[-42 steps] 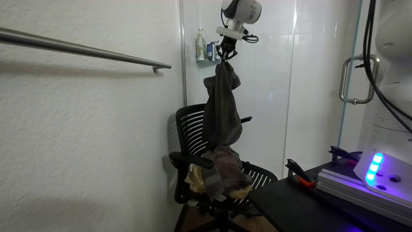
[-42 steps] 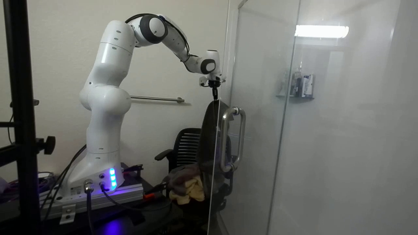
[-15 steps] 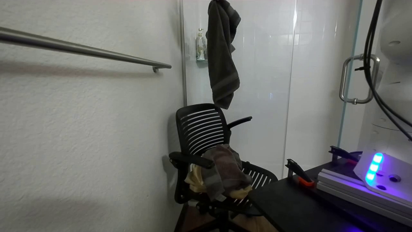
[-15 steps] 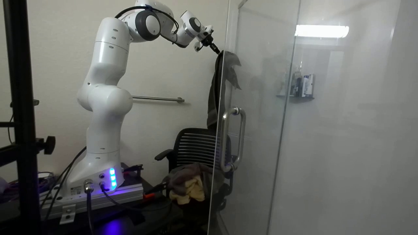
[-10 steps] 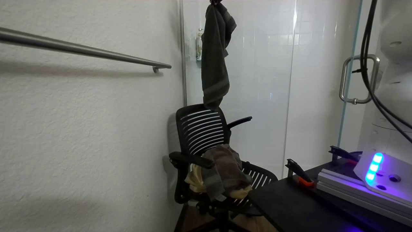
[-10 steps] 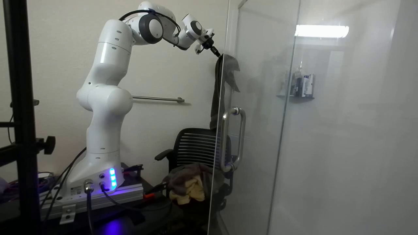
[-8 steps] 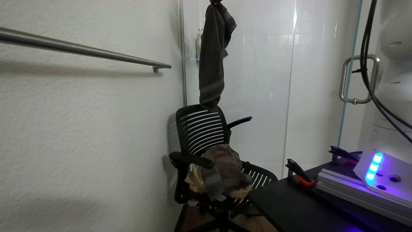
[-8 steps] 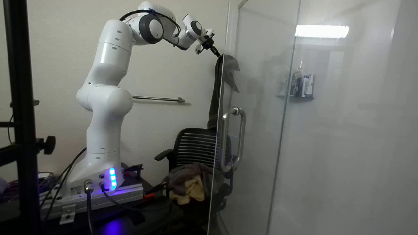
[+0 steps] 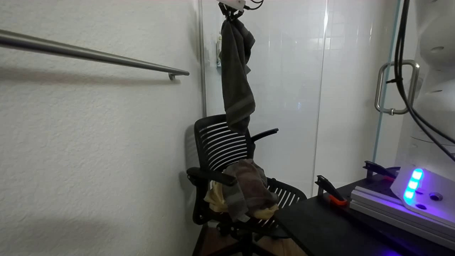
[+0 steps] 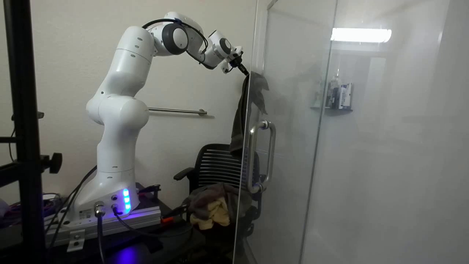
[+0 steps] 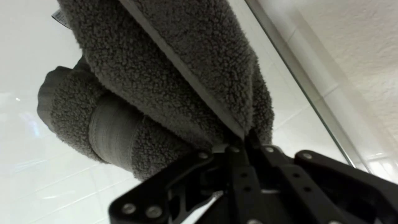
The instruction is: Move the towel from the seat of the chair to the back of the chair
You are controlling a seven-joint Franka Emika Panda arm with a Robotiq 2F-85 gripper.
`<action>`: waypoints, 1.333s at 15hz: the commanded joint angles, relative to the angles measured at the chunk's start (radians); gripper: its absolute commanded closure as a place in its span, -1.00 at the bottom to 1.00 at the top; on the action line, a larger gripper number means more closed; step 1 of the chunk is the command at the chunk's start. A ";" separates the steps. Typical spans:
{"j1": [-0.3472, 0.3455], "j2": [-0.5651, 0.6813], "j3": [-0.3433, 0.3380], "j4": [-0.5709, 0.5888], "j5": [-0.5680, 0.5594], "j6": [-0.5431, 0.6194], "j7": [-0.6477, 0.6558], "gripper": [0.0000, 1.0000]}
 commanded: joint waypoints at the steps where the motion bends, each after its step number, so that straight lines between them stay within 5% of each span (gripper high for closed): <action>1: 0.007 0.107 -0.034 0.186 -0.073 0.082 0.014 0.97; 5: 0.024 0.172 -0.072 0.376 -0.137 0.112 0.081 0.97; 8: 0.016 0.189 -0.066 0.388 -0.134 0.142 0.093 0.97; 20: 0.003 0.231 -0.039 0.097 -0.096 0.370 0.237 0.97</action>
